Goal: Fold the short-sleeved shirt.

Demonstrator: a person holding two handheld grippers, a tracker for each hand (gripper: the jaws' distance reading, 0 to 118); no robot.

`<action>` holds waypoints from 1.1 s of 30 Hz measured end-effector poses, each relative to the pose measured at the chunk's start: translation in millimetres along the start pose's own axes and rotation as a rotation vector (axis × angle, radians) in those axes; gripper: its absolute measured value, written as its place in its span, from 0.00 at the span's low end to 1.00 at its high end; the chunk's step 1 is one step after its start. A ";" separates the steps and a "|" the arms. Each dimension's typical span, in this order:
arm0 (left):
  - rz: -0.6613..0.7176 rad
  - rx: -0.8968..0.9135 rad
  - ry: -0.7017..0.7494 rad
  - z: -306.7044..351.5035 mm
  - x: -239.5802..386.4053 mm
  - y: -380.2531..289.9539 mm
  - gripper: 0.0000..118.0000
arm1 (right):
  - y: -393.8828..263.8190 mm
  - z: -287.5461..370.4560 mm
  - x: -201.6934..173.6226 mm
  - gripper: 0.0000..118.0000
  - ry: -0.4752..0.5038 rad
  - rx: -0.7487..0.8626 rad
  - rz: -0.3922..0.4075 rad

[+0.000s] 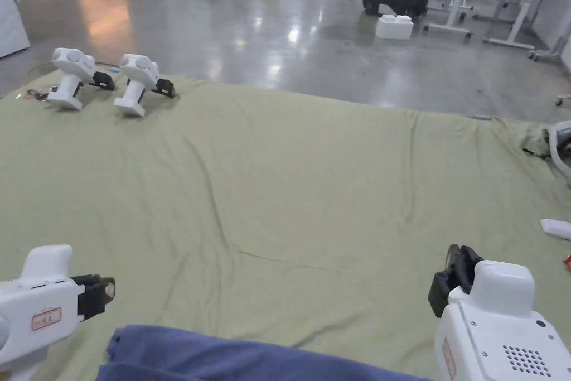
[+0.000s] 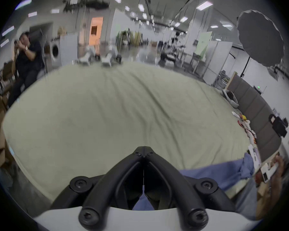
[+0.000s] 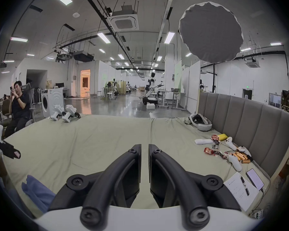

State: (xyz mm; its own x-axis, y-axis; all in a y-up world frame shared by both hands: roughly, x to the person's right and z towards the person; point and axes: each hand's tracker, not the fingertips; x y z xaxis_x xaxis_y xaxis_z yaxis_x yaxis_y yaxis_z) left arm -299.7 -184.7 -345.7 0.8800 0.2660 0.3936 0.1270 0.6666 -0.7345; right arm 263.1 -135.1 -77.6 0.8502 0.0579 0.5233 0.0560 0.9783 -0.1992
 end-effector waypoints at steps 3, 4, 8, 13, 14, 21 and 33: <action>0.068 -0.089 -0.044 -12.6 -22.5 -16.2 0.02 | -7.5 -2.4 0.0 0.10 0.020 -0.043 -0.015; 0.101 -0.120 -0.098 -22.5 -29.9 -22.8 0.02 | -10.2 -3.2 -0.9 0.10 0.019 -0.055 -0.014; 0.174 -0.179 -0.176 -41.3 -50.8 -41.2 0.60 | -18.2 -5.1 -4.7 0.10 0.022 -0.089 0.003; 0.286 -0.215 -0.245 -66.6 -72.9 -66.8 0.63 | -23.4 -4.3 -8.1 0.10 0.004 -0.107 0.032; 0.311 -0.231 -0.288 -76.3 -77.0 -73.8 0.64 | -23.8 -4.6 -7.8 0.10 0.007 -0.113 0.031; 0.462 -0.309 -0.462 -117.6 -88.4 -107.4 0.65 | -30.7 -6.8 -7.2 0.10 0.007 -0.149 0.030; 0.582 -0.391 -0.643 -158.3 -60.3 -139.8 0.39 | -42.2 -8.8 -13.0 0.10 0.028 -0.195 0.010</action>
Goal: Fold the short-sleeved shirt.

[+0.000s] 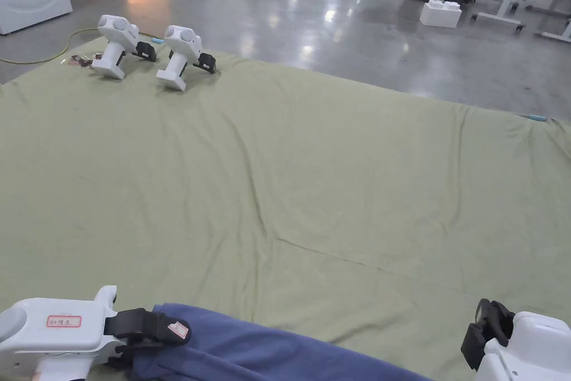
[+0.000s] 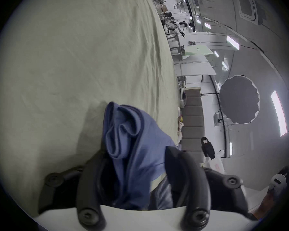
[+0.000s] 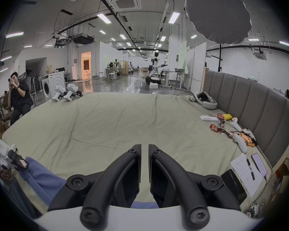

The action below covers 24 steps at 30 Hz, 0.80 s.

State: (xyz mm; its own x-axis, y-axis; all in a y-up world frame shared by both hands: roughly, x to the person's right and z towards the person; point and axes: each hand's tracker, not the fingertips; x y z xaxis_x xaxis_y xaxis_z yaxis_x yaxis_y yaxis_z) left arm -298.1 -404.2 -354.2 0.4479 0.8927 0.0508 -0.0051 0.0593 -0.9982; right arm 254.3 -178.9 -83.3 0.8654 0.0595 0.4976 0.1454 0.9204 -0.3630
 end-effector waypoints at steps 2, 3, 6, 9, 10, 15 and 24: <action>-0.004 -0.003 0.127 11.3 0.7 3.1 0.17 | -0.4 -0.8 -0.3 0.10 0.004 -0.004 0.004; -0.005 -0.002 0.116 8.1 -0.4 2.0 0.16 | -0.3 -0.6 -0.4 0.10 0.005 -0.005 0.004; -0.059 0.013 0.158 17.5 15.1 3.7 0.13 | 0.0 -1.1 1.6 0.10 0.009 -0.008 0.001; -0.118 0.025 0.210 26.2 39.7 10.1 0.11 | -0.4 -1.7 4.5 0.10 0.009 -0.011 0.001; -0.130 0.031 0.221 28.4 46.5 10.4 0.11 | -0.3 -2.0 5.7 0.10 0.009 -0.011 0.000; -0.168 0.069 0.235 30.4 49.4 30.9 0.11 | -0.1 -1.7 11.6 0.10 0.009 -0.008 -0.009; -0.261 0.233 0.490 151.6 130.8 39.2 0.11 | 2.9 -3.0 16.3 0.10 0.026 0.010 -0.027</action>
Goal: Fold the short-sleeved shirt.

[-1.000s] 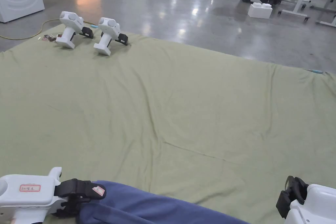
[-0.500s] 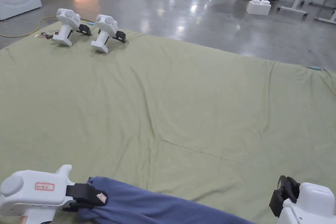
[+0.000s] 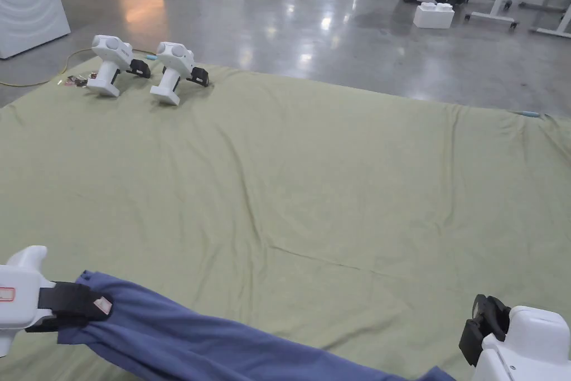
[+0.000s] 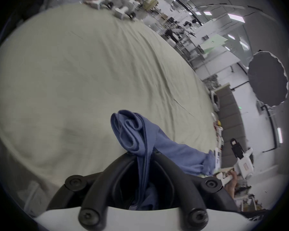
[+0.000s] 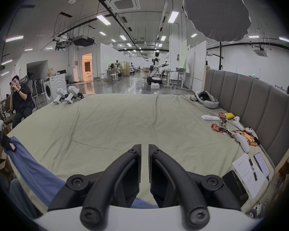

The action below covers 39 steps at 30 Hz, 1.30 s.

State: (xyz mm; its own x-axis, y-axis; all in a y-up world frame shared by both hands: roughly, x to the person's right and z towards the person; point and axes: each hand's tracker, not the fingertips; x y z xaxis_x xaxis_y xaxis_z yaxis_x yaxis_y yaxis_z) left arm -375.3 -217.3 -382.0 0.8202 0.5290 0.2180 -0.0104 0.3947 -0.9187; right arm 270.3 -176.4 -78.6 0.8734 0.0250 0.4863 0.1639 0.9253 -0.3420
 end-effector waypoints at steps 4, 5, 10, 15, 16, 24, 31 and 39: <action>-0.085 -0.007 0.082 37.8 39.6 -2.9 0.11 | -0.2 -2.1 -1.8 0.10 0.020 0.005 -0.010; -0.111 -0.017 0.094 42.1 49.6 -3.8 0.11 | -0.6 -3.0 -2.5 0.10 0.024 0.005 -0.012; -0.161 -0.019 0.057 41.6 91.7 -14.0 0.11 | -2.6 -4.6 -5.5 0.10 0.046 -0.002 -0.019; -0.209 -0.042 -0.066 16.5 129.4 -19.1 0.11 | -6.0 -4.3 -4.3 0.10 0.054 -0.010 -0.028; -0.211 -0.039 -0.082 11.8 135.6 -24.3 0.11 | -6.8 -3.9 -3.7 0.10 0.054 -0.011 -0.029; -0.267 -0.185 -0.159 -83.5 200.7 -48.4 0.11 | -13.9 0.8 11.3 0.10 0.040 -0.026 -0.047; -0.298 -0.282 -0.040 -157.0 231.3 -73.7 0.11 | -19.9 5.0 27.0 0.10 0.008 -0.050 -0.063; -0.296 -0.326 0.057 -180.7 245.2 -88.9 0.30 | -24.1 6.3 34.9 0.10 -0.011 -0.072 -0.063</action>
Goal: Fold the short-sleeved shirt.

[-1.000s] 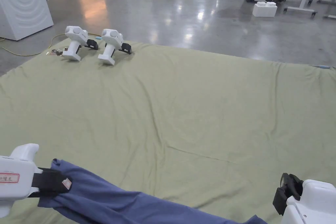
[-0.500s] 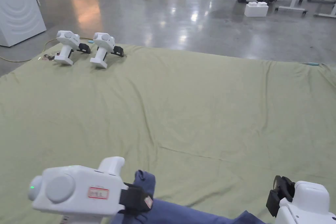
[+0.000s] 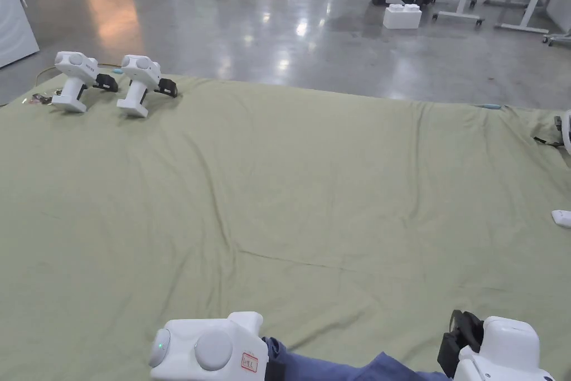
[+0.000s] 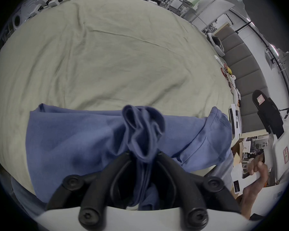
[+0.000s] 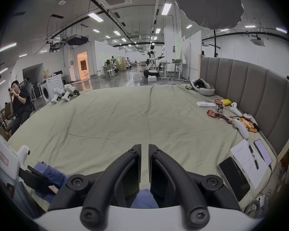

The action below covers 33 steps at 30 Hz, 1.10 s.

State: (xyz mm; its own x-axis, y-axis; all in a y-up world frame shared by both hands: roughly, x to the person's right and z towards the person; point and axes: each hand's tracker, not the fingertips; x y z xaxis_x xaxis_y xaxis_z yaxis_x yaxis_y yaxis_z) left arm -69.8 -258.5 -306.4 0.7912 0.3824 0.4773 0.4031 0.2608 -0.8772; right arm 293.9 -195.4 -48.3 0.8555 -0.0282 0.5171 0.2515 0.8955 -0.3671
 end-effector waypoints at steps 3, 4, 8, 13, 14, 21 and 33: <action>0.048 -0.005 -0.116 -8.6 -4.2 -3.4 0.56 | -1.0 0.3 1.0 0.10 -0.003 -0.006 0.002; 0.042 -0.003 -0.105 -2.6 -2.5 -2.5 0.56 | -1.3 0.9 1.1 0.10 -0.003 -0.008 0.002; -0.010 0.060 -0.094 29.7 -0.8 3.5 0.56 | -3.0 2.5 2.1 0.10 -0.003 -0.016 0.004; 0.033 0.162 -0.140 58.7 -15.4 -3.2 0.55 | -5.3 3.5 3.6 0.10 -0.005 -0.026 0.005; 0.035 0.185 -0.130 63.7 -17.8 -5.0 0.55 | -5.6 3.7 4.1 0.10 -0.006 -0.028 0.002; 0.004 0.080 -0.045 38.8 -12.7 -6.4 0.18 | -9.1 3.3 5.3 0.10 -0.008 -0.039 -0.005; -0.148 0.021 -0.145 -23.5 28.2 -19.5 0.18 | -17.9 4.2 6.1 0.10 -0.010 -0.065 -0.008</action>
State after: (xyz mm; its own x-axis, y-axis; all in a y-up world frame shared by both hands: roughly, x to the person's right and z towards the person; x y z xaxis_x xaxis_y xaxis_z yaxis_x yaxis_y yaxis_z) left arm -44.6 -273.6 -277.0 0.6489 0.4619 0.6046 0.4993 0.3411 -0.7964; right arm 292.8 -209.8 -35.3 0.8486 -0.0308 0.5282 0.2877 0.8647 -0.4118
